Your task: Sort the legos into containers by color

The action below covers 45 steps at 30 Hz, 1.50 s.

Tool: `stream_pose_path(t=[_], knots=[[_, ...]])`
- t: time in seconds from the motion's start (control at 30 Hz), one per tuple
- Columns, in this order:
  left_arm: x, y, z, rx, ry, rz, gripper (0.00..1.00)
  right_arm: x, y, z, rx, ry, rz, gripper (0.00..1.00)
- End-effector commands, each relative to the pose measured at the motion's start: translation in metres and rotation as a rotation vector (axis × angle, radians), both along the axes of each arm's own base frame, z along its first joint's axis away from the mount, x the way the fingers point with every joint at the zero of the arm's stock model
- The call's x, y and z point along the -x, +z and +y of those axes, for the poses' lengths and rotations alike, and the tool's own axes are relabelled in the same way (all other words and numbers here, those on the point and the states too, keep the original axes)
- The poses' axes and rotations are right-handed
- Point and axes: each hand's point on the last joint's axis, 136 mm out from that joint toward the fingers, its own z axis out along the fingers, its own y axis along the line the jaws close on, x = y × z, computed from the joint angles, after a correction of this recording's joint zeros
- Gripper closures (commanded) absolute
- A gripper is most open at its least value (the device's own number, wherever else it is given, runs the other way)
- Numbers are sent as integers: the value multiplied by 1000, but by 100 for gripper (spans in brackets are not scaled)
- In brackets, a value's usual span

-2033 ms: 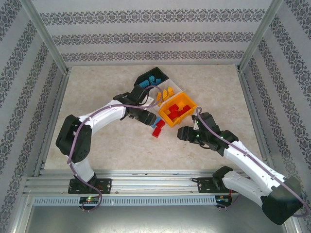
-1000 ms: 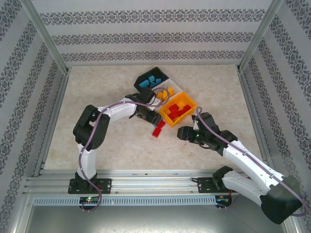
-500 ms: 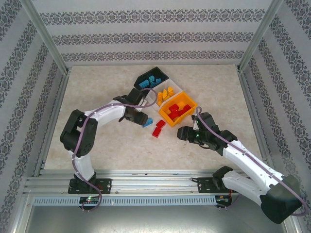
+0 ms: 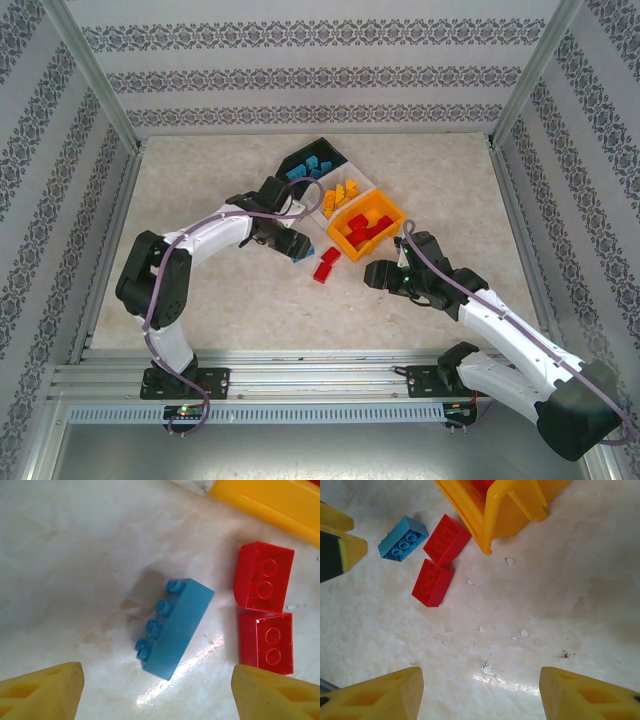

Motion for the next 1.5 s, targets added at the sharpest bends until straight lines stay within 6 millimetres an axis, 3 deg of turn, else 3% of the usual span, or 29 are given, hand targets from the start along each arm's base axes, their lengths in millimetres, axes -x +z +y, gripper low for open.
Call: stream_pose_path(t=[0.0, 0.27, 0.47, 0.63, 0.87, 1.03, 1.2, 1.3, 1.47], knots=[[10, -10, -6, -22, -95, 44, 22, 1, -3, -3, -3, -10, 6, 37], [1, -28, -13, -33, -107, 77, 24, 1, -5, -4, 0, -11, 9, 37], [-1, -39, -16, -37, -104, 101, 32, 1, -5, -4, 1, -12, 7, 37], [3, -45, -14, -44, -91, 119, 51, -1, -6, -2, -2, -10, 7, 37], [10, -46, -2, -52, -38, 112, 67, -4, -4, 0, -5, -9, 2, 37], [7, -30, 6, 18, 72, 91, 69, -7, -5, 2, -11, -8, 4, 37], [-7, 1, 16, 192, 238, 51, 69, -8, -7, 3, -10, -6, 2, 37], [-22, 24, 22, 310, 322, 39, 69, -10, -9, 6, -13, -1, 7, 37], [-66, 72, 27, 465, 398, -12, 69, -12, -12, 9, -24, 4, 14, 37]])
